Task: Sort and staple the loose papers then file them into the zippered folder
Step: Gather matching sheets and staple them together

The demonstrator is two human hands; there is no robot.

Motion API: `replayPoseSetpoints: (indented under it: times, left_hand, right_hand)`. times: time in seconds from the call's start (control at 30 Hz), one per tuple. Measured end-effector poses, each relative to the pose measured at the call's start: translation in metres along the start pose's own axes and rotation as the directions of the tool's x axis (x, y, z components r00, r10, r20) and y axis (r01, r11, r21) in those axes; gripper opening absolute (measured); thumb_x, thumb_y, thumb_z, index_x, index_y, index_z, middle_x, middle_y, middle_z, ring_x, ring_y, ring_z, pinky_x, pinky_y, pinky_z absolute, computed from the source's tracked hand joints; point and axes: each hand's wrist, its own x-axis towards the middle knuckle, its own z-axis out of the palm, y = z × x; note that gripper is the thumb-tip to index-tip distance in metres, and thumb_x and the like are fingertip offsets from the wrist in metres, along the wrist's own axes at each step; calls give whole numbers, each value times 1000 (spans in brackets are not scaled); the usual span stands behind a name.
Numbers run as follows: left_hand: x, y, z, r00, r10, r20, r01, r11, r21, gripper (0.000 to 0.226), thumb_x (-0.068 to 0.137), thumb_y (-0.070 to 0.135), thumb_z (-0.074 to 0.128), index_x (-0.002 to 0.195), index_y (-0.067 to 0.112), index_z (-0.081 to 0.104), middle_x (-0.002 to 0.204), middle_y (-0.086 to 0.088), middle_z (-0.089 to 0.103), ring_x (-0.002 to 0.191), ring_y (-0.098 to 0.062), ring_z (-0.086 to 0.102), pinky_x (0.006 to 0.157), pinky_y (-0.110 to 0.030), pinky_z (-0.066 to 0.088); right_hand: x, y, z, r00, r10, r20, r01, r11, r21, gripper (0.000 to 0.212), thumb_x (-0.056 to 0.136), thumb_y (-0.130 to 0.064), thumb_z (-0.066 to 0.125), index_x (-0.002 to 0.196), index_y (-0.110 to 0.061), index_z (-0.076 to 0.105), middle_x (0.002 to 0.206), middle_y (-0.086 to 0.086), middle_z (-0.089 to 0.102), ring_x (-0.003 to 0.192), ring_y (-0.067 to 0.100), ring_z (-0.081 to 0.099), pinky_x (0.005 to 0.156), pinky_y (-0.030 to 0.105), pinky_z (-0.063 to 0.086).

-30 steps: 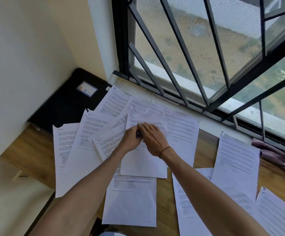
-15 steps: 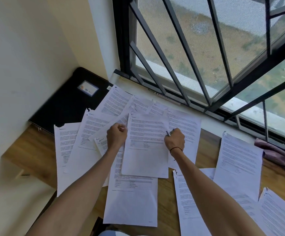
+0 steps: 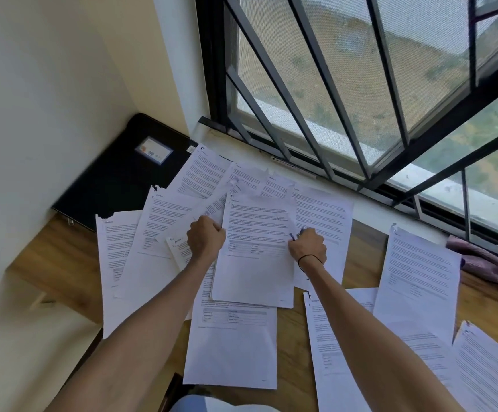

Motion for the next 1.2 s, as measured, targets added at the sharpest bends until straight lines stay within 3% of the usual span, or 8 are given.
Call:
replayPoseSetpoints:
  times: [0.17, 0.27, 0.37, 0.53, 0.7, 0.87, 1.03, 1.2]
  left_hand:
    - [-5, -1, -2, 1000, 1, 19, -1, 1000, -20, 16, 85, 19, 79, 76, 7, 76, 80, -10, 76, 76, -30, 74, 74, -35, 56]
    - [-8, -12, -11, 1000, -1, -11, 2, 999, 32, 20, 83, 18, 76, 65, 13, 70, 70, -9, 73, 69, -32, 73, 68, -44, 63]
    - [-13, -26, -16, 1000, -2, 30, -1, 994, 108, 26, 82, 24, 76, 62, 11, 66, 61, -5, 68, 59, -26, 69, 59, -35, 59]
    - [-30, -40, -14, 992, -18, 123, -8, 977, 211, 26, 82, 35, 71, 81, 8, 69, 81, -11, 70, 76, -31, 69, 62, -36, 57]
    - [-40, -43, -14, 991, -35, 127, 14, 987, 161, 25, 88, 29, 63, 82, 5, 68, 80, -12, 69, 76, -32, 68, 62, -35, 53]
    - [-52, -53, -23, 988, -74, 133, 55, 988, 145, 28, 89, 29, 64, 72, 8, 64, 73, -9, 69, 70, -29, 68, 62, -33, 52]
    - [-64, -63, -13, 987, -78, 140, 49, 979, 196, 32, 89, 36, 61, 91, 5, 69, 84, -11, 70, 78, -33, 68, 65, -35, 54]
    - [-65, -60, -13, 990, -55, 127, 28, 978, 206, 30, 89, 39, 63, 86, 9, 68, 87, -11, 70, 81, -35, 68, 69, -38, 57]
  right_hand:
    - [-6, -1, 0, 1000, -16, -5, 16, 1000, -8, 32, 94, -23, 68, 123, -11, 62, 124, 15, 64, 113, 37, 63, 84, 39, 50]
    - [-7, 4, -3, 1000, -11, -2, 11, 1000, -20, 31, 93, -23, 67, 121, -11, 63, 121, 15, 64, 110, 37, 63, 79, 36, 47]
    - [-11, 13, -4, 1000, -5, -3, 5, 999, -38, 32, 93, -23, 67, 123, -12, 62, 122, 15, 63, 110, 37, 62, 79, 36, 46]
    - [-21, 25, 5, 1000, -11, 28, 12, 999, -43, 29, 92, -22, 65, 120, -14, 62, 116, 13, 66, 104, 36, 64, 81, 38, 53]
    - [-31, 28, 5, 999, -12, 38, 12, 1000, 16, 38, 93, -30, 70, 126, -12, 61, 120, 14, 66, 108, 36, 64, 85, 40, 53]
    - [-41, 43, 2, 999, -4, 37, 4, 1000, -2, 37, 92, -25, 69, 126, -11, 61, 120, 15, 65, 108, 36, 64, 80, 36, 48]
    - [-52, 54, 12, 996, 5, 90, -2, 1000, -24, 37, 91, -20, 68, 126, -10, 59, 120, 15, 64, 107, 35, 64, 80, 36, 50]
    - [-54, 55, 12, 996, -6, 90, 8, 1000, -22, 37, 90, -20, 69, 125, -10, 59, 117, 14, 65, 105, 35, 64, 83, 39, 54]
